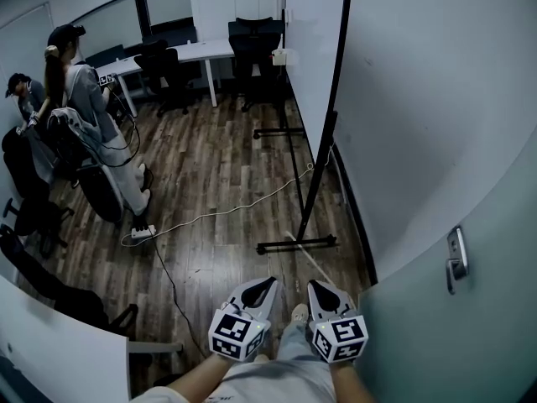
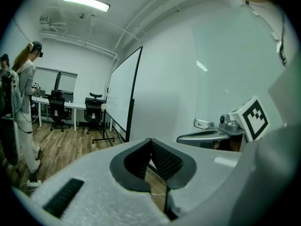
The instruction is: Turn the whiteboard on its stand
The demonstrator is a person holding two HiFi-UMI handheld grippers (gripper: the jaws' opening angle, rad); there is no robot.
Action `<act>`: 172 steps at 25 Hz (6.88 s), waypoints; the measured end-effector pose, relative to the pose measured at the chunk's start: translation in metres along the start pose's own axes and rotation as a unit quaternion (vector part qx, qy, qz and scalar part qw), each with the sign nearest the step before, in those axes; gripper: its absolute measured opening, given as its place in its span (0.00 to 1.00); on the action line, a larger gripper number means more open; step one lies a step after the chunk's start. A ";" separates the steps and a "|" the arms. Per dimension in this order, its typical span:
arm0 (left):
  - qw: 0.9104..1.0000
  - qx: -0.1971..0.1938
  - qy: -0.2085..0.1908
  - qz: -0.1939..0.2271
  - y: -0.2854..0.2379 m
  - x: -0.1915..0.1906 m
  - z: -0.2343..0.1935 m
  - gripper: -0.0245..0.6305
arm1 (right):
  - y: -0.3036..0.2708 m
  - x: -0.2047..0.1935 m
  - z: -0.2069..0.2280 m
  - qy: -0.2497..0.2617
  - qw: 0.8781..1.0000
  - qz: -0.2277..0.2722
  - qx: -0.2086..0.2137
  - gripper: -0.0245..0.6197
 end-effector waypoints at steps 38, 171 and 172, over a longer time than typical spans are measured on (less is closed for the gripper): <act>1.000 0.008 0.002 -0.001 -0.264 0.118 -0.084 0.05 | -0.189 0.084 0.228 0.018 1.000 0.015 -0.010 0.05; 1.000 -0.004 0.010 -0.015 -0.298 0.142 -0.111 0.05 | -0.250 0.081 0.296 0.039 0.995 -0.031 -0.087 0.34; 1.000 -0.005 0.010 -0.015 -0.297 0.141 -0.109 0.05 | -0.246 0.078 0.295 0.040 0.995 -0.030 -0.087 0.34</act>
Point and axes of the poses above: the fingertips, and each gripper's own axes: y backward along the fingers, z to its right, x out of its top, the point moved 3 cm from there along y, backward along the fingers, and after that the axes turned 10 degrees about y, right-handed, at the moved point
